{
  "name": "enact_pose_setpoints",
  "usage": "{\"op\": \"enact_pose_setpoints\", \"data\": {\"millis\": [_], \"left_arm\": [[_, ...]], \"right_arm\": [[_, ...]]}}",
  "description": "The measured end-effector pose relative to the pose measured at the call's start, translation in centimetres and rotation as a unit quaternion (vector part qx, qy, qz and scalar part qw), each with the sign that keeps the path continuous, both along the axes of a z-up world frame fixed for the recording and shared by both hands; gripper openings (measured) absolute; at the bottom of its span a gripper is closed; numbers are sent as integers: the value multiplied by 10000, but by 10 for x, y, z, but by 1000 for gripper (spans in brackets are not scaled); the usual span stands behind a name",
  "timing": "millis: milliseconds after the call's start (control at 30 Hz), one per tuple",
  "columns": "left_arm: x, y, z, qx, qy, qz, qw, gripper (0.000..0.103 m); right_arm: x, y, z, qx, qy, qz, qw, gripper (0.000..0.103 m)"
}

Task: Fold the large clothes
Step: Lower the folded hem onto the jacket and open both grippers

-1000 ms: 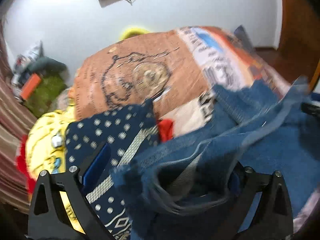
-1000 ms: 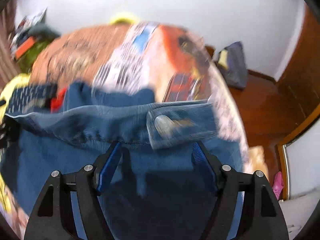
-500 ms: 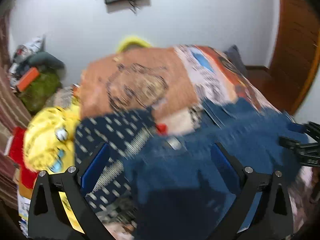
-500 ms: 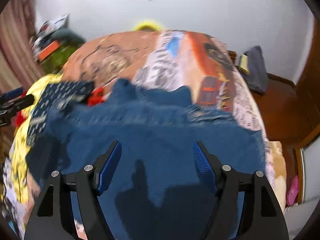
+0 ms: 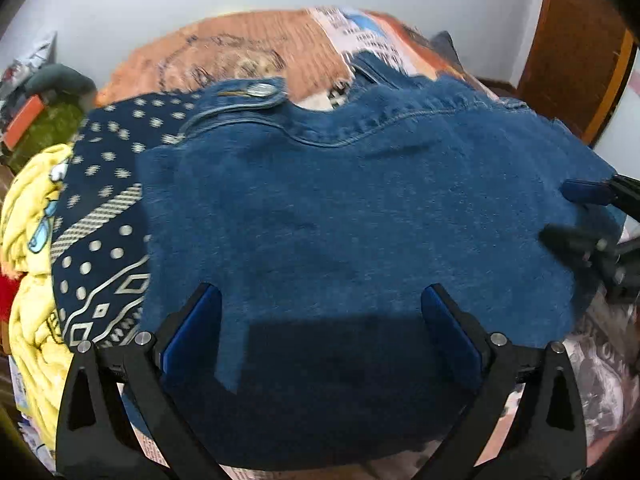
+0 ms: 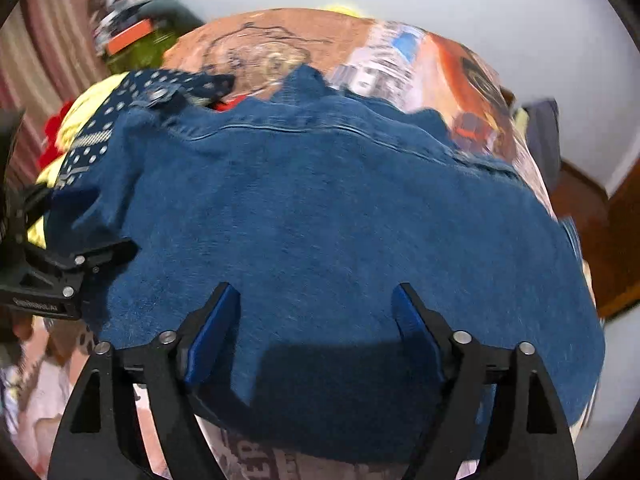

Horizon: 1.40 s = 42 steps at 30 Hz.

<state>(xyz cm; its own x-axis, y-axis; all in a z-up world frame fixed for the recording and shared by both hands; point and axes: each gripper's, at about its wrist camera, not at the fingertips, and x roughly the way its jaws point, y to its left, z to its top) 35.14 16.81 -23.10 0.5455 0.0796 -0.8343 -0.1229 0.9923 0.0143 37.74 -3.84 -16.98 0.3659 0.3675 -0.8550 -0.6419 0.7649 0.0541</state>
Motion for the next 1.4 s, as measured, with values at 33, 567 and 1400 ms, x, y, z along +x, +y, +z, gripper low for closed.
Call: {"op": "enact_pose_setpoints", "data": {"millis": [33,567,1400], "left_arm": [[-4,3,1,-81,-27,40,10000,102],[-62,46,6,-52,-21,860,9963,102],[-97,65,-34,-3308,-173,1676,9285,102]], "right_arm": [[2,-6,1,17,14,-90,10000,78],[11,-95,15,-639,-694,-1133,9891,80],[-14,-43,17,40,-253,-600,9979,80]]}}
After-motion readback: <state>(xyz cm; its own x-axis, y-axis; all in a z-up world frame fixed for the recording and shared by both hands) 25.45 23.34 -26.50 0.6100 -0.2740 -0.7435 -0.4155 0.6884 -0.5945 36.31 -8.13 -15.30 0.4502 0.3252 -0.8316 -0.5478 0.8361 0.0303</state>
